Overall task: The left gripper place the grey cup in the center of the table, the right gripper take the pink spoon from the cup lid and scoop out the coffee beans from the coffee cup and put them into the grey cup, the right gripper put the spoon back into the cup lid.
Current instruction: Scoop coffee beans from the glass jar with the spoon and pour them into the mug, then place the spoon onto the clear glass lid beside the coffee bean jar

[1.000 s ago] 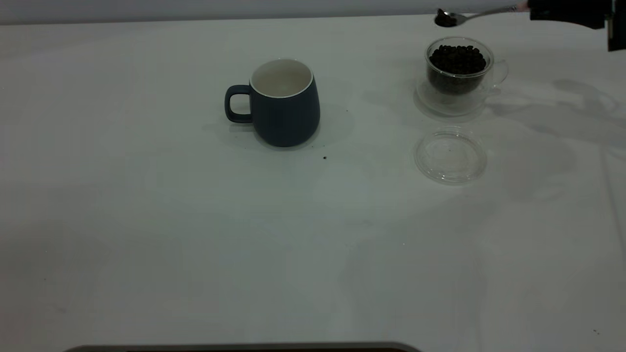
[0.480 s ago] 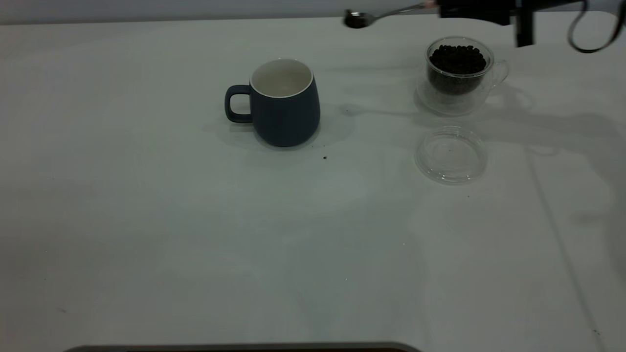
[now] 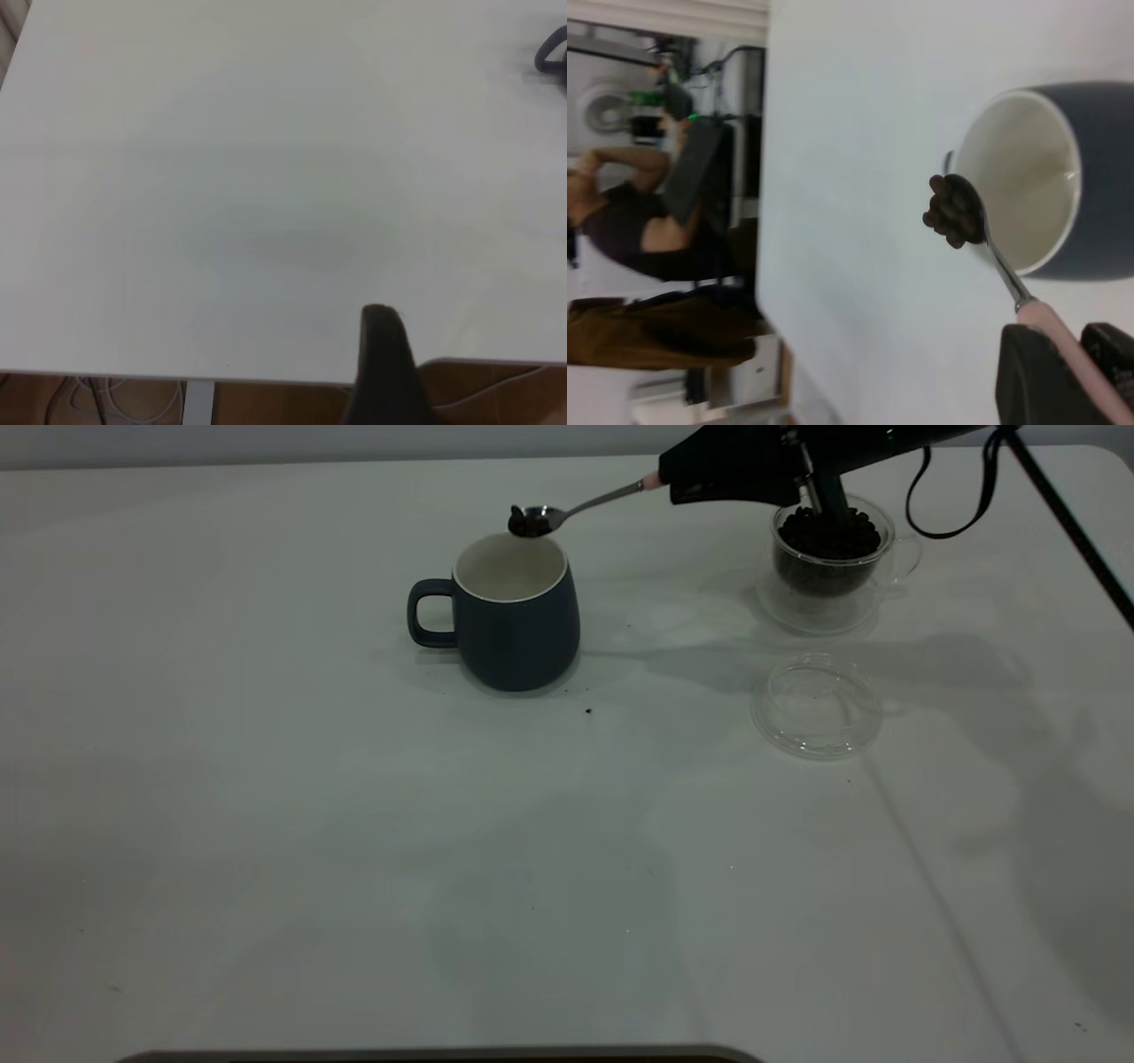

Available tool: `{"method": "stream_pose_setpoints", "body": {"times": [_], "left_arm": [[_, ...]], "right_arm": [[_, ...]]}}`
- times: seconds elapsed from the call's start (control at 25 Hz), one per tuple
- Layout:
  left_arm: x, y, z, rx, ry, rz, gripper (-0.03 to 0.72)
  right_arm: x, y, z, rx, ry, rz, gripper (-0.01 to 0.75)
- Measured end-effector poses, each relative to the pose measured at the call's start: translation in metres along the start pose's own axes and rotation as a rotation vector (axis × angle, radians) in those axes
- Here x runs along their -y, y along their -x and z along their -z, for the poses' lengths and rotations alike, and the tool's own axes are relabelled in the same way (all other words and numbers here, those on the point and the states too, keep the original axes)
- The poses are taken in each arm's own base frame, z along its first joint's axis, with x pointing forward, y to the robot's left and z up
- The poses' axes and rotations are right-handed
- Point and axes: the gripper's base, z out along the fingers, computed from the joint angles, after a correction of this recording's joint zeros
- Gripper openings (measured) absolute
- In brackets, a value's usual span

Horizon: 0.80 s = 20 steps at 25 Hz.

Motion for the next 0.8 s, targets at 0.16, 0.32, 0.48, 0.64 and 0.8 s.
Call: {"method": "stream_pose_setpoints", "body": {"times": [0.16, 0.32, 0.48, 0.64, 0.8], "left_arm": [[0.000, 0.000, 0.000, 0.000, 0.000, 0.000, 0.567], [0.000, 0.000, 0.000, 0.000, 0.000, 0.000, 0.567], [0.000, 0.000, 0.000, 0.000, 0.000, 0.000, 0.567], [0.000, 0.000, 0.000, 0.000, 0.000, 0.000, 0.567], [0.000, 0.000, 0.000, 0.000, 0.000, 0.000, 0.567]], "right_arm": [[-0.001, -0.002, -0.012, 0.020, -0.063, 0.093, 0.096], [-0.002, -0.002, -0.020, 0.035, -0.127, 0.226, 0.096], [-0.013, 0.002, -0.019, 0.054, -0.187, 0.429, 0.096], [-0.043, 0.007, -0.007, 0.048, -0.210, 0.616, 0.096], [-0.078, 0.003, 0.018, 0.017, -0.236, 0.719, 0.096]]}}
